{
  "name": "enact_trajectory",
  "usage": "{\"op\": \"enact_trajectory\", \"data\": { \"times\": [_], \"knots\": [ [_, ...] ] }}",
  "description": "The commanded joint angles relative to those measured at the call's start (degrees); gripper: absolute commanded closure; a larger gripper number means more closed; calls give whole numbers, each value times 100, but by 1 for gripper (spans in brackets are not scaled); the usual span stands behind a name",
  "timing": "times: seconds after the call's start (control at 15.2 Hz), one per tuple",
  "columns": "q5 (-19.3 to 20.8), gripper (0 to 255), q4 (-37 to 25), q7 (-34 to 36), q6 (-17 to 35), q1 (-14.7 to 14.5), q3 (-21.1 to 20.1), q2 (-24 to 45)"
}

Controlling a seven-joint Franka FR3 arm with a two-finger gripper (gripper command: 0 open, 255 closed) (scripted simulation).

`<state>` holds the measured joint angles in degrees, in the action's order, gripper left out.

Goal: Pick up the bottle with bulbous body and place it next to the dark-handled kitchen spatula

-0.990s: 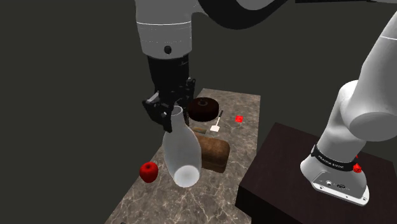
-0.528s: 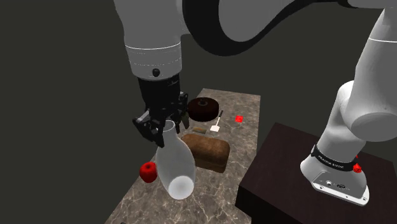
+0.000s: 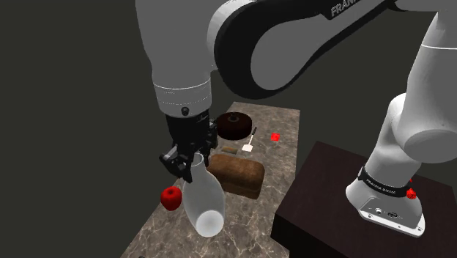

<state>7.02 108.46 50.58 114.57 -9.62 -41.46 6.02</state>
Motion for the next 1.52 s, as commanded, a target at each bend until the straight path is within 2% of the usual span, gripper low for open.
{"op": "enact_trajectory", "data": {
  "times": [0.0,1.45],
  "knots": [
    [36,255,119,41,148,-11,0,35],
    [879,255,947,653,1605,-232,227,920]
  ]
}}
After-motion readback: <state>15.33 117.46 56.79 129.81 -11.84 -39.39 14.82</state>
